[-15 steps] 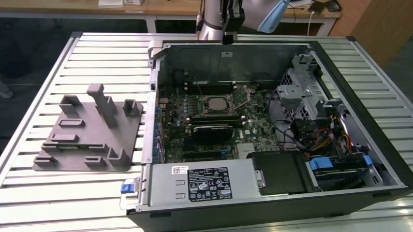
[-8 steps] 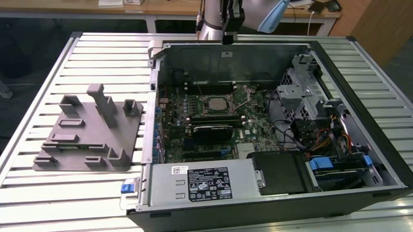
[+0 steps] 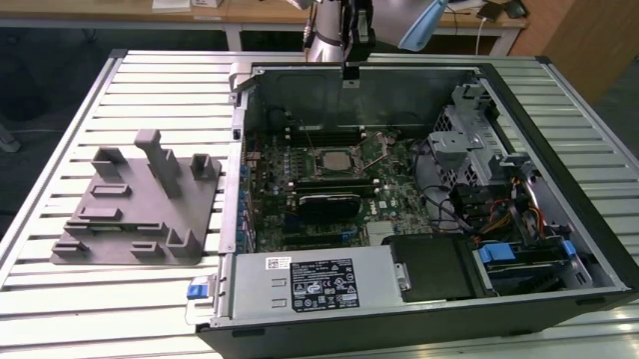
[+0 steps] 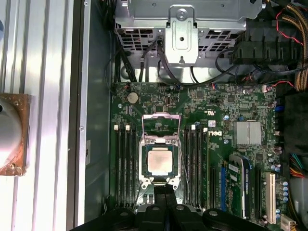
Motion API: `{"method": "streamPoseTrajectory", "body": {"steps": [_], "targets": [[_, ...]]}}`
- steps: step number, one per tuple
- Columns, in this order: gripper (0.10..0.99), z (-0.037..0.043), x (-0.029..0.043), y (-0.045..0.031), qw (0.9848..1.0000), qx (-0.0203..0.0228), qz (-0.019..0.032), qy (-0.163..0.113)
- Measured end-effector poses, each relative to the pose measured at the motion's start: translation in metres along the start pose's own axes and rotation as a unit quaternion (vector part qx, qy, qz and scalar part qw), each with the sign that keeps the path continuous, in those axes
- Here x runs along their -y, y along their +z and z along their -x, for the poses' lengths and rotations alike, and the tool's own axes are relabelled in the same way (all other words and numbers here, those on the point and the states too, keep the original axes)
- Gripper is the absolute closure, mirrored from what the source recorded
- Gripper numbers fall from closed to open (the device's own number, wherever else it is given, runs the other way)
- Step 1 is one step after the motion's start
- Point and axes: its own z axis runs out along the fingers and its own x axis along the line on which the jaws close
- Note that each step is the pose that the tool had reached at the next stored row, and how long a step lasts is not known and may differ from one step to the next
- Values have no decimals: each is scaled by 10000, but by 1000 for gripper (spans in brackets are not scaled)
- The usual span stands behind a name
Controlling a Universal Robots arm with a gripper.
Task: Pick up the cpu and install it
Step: 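Place the cpu into insertion slot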
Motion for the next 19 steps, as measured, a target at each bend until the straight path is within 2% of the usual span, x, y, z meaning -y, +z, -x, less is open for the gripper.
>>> {"method": "streamPoseTrajectory", "body": {"steps": [11,19], "targets": [[980,0,3,50,10000,0,0,0],[980,1,7,128,10000,0,0,0]]}}
